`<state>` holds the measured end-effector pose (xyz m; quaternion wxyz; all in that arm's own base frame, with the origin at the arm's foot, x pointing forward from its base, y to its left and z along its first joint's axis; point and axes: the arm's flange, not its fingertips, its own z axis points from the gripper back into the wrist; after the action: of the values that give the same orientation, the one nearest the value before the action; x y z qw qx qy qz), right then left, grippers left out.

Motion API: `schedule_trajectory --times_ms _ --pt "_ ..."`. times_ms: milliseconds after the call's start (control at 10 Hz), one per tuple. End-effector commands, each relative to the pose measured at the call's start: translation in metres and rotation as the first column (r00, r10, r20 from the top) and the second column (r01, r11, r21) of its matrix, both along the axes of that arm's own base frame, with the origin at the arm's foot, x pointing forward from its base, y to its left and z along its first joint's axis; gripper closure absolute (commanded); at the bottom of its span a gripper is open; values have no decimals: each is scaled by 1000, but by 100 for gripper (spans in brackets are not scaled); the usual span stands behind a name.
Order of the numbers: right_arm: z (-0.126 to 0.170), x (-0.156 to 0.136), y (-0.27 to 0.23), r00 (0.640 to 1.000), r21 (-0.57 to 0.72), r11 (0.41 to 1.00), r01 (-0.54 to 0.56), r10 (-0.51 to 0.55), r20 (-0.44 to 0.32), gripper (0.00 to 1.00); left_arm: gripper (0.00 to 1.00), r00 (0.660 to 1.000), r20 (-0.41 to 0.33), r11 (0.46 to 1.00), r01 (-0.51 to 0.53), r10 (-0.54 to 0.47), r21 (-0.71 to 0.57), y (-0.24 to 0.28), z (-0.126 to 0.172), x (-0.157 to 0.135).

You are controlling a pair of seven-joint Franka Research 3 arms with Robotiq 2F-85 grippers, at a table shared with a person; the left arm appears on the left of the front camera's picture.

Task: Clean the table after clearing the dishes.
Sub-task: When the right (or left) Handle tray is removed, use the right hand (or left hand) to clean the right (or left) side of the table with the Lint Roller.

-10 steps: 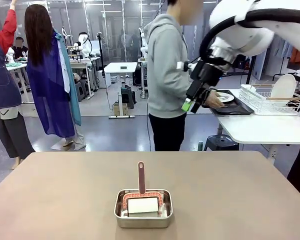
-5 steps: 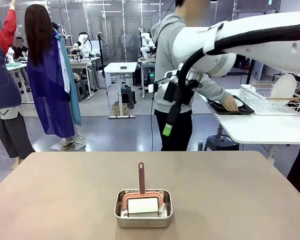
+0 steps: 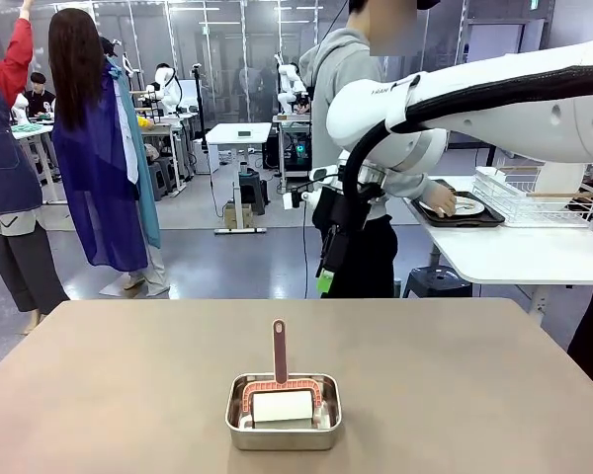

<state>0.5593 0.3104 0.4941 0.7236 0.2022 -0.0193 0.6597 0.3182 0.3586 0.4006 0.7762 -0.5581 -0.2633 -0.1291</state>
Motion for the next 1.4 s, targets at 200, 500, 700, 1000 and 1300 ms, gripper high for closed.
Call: schedule_trajectory --times_ms 200,500,700,1000,1300 --pt "5 -4 0 999 -5 1000 31 -31 14 0 0 1000 -3 1000 -5 5 -2 -4 2 -7" --pt "-6 19 41 999 -42 998 -53 53 -6 0 0 1000 -3 1000 -5 5 -2 -4 2 -7" --pt "-21 20 63 993 -61 992 -114 112 -49 0 0 1000 -3 1000 -5 5 -2 -4 2 -7" --pt "-46 29 98 972 -135 972 -194 172 -161 0 0 1000 -3 1000 -5 5 -2 -4 2 -7" --pt "-71 29 124 942 -173 951 -257 206 -265 0 0 1000 -3 1000 -5 5 -2 -4 2 -7"
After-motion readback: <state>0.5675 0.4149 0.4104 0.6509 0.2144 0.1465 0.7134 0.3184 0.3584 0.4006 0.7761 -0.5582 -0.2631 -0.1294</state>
